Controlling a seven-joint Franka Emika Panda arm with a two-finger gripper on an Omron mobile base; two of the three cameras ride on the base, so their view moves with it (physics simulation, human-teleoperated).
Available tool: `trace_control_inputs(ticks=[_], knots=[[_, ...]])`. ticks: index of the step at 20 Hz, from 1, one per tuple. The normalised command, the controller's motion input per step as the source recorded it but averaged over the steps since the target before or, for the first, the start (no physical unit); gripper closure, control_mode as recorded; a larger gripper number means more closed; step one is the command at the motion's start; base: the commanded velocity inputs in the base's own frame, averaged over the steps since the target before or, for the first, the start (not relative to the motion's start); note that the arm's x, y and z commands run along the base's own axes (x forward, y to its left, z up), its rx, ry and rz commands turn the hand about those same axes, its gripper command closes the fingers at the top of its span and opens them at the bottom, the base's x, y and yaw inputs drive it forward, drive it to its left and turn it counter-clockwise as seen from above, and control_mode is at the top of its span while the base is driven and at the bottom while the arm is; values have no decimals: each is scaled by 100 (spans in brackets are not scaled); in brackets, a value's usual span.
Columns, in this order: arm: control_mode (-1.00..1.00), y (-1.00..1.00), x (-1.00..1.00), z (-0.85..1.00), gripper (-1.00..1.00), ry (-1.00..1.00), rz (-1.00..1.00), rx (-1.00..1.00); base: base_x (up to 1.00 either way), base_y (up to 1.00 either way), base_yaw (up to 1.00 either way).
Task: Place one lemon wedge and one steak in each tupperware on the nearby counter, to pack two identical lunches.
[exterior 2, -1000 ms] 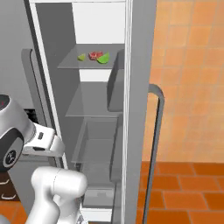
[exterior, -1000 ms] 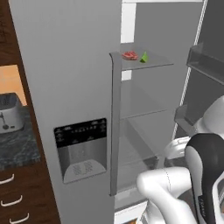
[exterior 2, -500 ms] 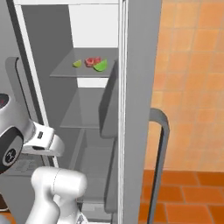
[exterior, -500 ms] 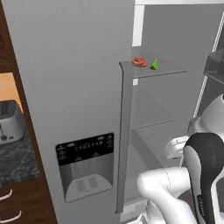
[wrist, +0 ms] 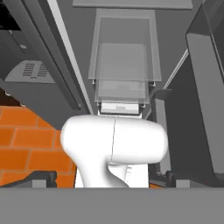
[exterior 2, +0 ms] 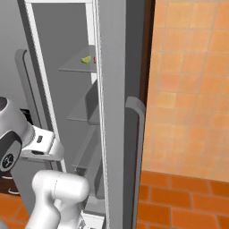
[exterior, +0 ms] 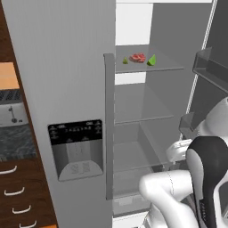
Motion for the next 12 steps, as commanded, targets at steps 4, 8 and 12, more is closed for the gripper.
trace_control_inputs(ticks=[4, 8, 12], knots=[[100, 0, 0, 0, -100, 0, 0, 0, 11, -13, 1], [100, 0, 0, 0, -100, 0, 0, 0, 0, 0, 0], [100, 0, 0, 0, -100, 0, 0, 0, 0, 0, 0]])
